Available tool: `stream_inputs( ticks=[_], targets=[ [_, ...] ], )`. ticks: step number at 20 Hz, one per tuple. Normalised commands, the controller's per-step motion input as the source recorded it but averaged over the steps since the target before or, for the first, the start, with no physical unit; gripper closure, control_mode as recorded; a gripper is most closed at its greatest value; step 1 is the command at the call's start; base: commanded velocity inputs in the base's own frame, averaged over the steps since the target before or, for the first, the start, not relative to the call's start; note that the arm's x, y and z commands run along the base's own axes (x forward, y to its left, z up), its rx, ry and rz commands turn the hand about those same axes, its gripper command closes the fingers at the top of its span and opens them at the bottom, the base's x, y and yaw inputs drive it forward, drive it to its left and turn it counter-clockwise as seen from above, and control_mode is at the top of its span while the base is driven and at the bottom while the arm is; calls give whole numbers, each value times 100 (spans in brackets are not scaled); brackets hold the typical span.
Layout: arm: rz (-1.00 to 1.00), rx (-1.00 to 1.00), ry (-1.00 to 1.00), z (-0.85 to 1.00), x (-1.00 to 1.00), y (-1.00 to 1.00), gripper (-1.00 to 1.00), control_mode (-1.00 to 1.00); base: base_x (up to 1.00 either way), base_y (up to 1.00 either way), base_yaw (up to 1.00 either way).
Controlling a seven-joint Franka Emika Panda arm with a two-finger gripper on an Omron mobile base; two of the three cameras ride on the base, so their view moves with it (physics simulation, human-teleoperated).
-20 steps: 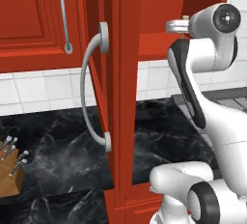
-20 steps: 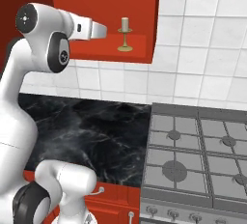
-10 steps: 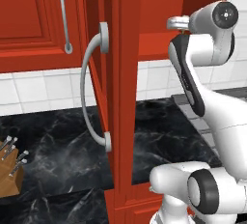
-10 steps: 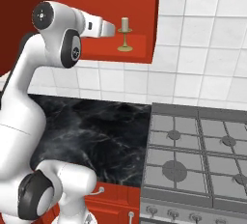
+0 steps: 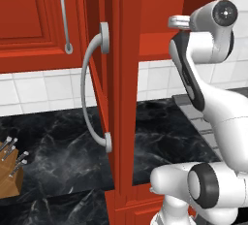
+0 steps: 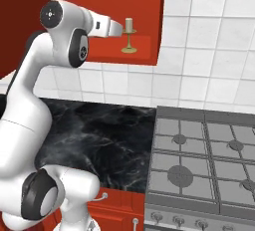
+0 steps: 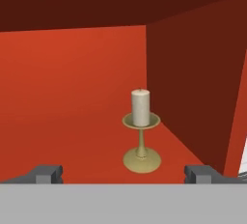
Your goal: Get the candle and the wine from the cabinet and move them to the dining counter.
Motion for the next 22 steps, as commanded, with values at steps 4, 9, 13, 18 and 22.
stream_inputs(
  ticks=[4, 9, 13, 18, 22],
  targets=[
    [-1, 0, 0, 0, 17, 0, -100, -100, 0, 0, 0],
    [-7, 0, 0, 0, 17, -1, -100, -100, 0, 0, 0],
    [-11, 0, -2, -12, 11, -4, -100, -100, 0, 0, 0],
    [-10, 0, -1, -3, 15, 0, -100, -100, 0, 0, 0],
    [-9, 0, -1, -1, 18, 0, -100, -100, 0, 0, 0]
  ],
)
